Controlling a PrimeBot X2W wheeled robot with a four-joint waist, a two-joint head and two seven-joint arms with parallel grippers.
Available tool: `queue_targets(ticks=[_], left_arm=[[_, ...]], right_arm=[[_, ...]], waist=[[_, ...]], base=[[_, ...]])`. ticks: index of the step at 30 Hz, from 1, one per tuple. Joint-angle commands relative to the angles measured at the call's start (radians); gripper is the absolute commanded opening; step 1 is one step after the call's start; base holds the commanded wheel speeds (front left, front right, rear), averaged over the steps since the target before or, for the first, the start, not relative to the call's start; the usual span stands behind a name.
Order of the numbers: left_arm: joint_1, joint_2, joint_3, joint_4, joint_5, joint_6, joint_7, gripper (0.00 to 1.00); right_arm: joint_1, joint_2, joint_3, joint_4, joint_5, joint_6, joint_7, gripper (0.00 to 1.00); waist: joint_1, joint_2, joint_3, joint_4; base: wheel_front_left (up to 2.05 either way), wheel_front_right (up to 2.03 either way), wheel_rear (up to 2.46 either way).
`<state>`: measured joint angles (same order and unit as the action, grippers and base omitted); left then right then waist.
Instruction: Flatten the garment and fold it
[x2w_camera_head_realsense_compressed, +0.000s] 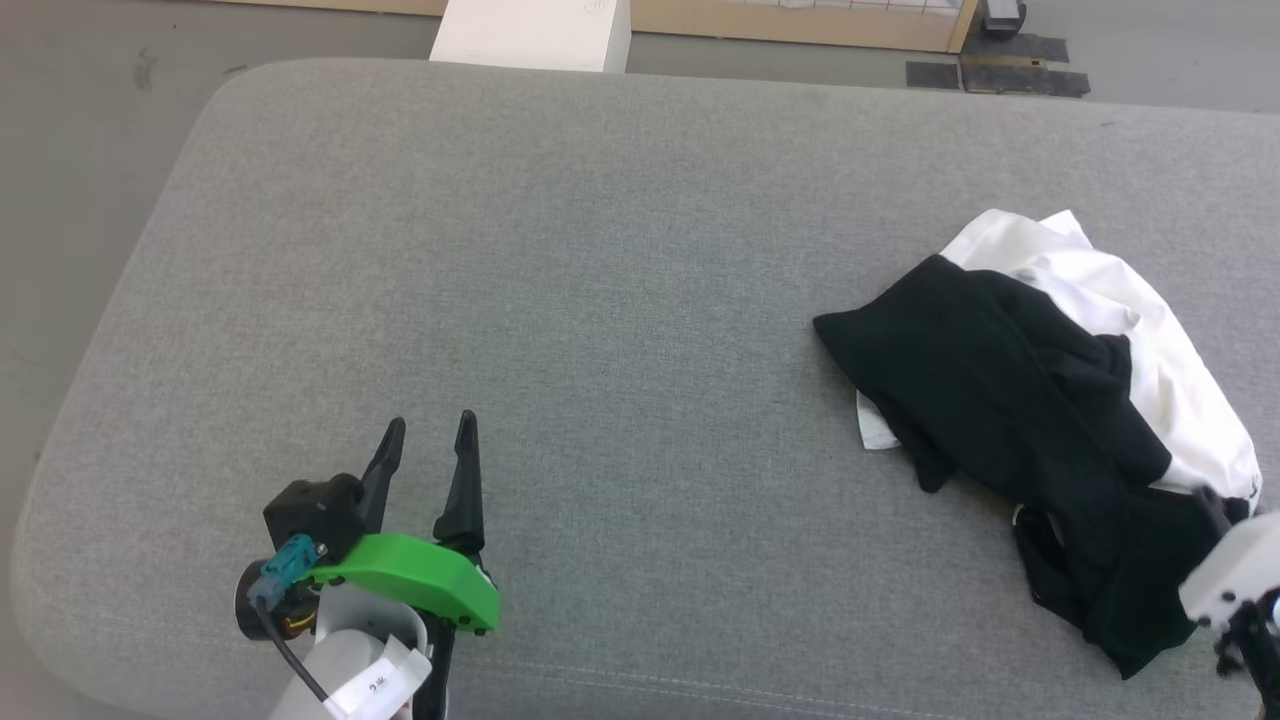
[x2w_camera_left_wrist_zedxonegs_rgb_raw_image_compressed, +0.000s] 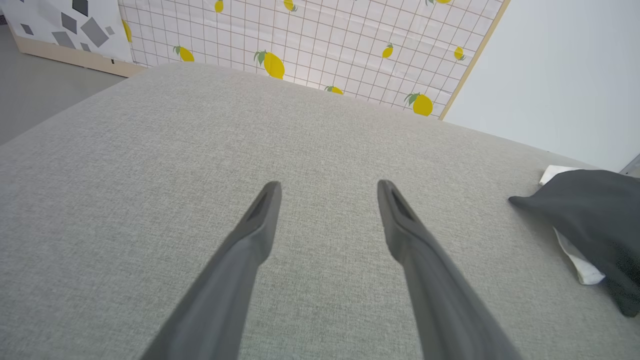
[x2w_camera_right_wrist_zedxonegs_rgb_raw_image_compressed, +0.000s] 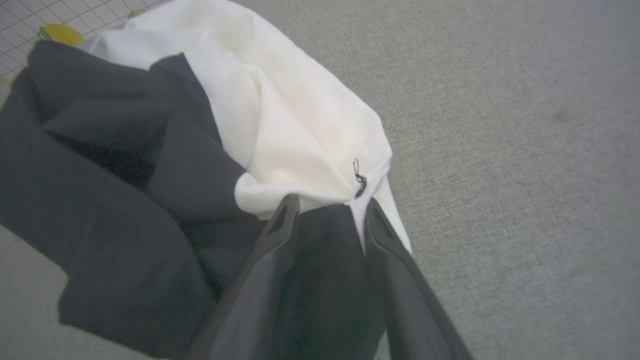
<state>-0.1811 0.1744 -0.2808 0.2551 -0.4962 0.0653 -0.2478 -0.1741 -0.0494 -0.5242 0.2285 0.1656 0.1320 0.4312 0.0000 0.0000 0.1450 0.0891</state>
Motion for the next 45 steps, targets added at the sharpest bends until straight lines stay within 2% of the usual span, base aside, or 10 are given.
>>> queue_targets(ticks=[1,6,10,11,26,27,28,29,38,45], left_arm=[[-0.007,0.004,-0.002,0.003,-0.013,-0.003,0.003,1.00],[-0.009,0.005,-0.007,-0.002,-0.014,0.001,0.006,1.00],[-0.005,0.004,-0.010,-0.007,-0.016,0.004,0.007,1.00],[-0.011,0.001,-0.014,-0.011,-0.019,0.003,0.009,1.00],[-0.034,-0.003,-0.017,-0.008,-0.028,0.001,0.005,1.00],[-0.036,-0.003,-0.018,-0.007,-0.028,0.001,0.005,1.00],[-0.037,-0.004,-0.019,-0.006,-0.028,0.001,0.004,1.00],[-0.038,-0.004,-0.019,-0.004,-0.028,0.002,0.004,1.00],[-0.036,-0.001,-0.023,0.005,-0.034,0.003,0.004,1.00],[-0.040,0.003,-0.029,0.003,-0.037,0.001,0.007,1.00]], right_arm=[[-0.023,-0.001,0.013,-0.022,0.008,-0.001,-0.035,1.00],[-0.066,-0.001,0.120,-0.129,-0.016,-0.001,-0.100,1.00],[-0.102,-0.001,0.308,-0.159,-0.040,-0.001,-0.015,1.00],[-0.151,-0.003,0.410,-0.137,-0.080,-0.001,0.057,1.00],[-0.292,-0.035,0.434,0.084,-0.175,-0.001,0.151,1.00],[-0.295,-0.036,0.434,0.087,-0.173,-0.001,0.149,0.32],[-0.298,-0.036,0.436,0.089,-0.173,-0.001,0.146,0.26],[-0.301,-0.036,0.439,0.090,-0.170,-0.001,0.144,0.00],[-0.311,-0.024,0.464,-0.006,-0.108,-0.001,0.099,0.00],[-0.251,-0.014,0.229,-0.225,-0.050,-0.001,0.055,0.00]], waist=[[0.0000,0.0000,-0.005,-0.001],[0.0000,0.0000,-0.013,0.000],[0.0000,0.0000,-0.010,-0.002],[0.0000,0.0000,0.006,0.005],[0.0000,0.0000,0.066,0.055],[0.0000,0.0000,0.068,0.054],[0.0000,0.0000,0.067,0.054],[0.0000,0.0000,0.067,0.052],[0.0000,0.0000,0.041,0.010],[0.0000,0.0000,0.031,-0.015]], base=[[0.00,0.00,0.00],[0.00,0.00,0.00],[0.00,0.00,0.00],[0.00,0.00,0.00],[0.00,0.00,0.00],[0.00,0.00,0.00],[0.00,0.00,0.00],[0.00,0.00,0.00],[0.00,0.00,0.00],[0.00,0.00,0.00]])
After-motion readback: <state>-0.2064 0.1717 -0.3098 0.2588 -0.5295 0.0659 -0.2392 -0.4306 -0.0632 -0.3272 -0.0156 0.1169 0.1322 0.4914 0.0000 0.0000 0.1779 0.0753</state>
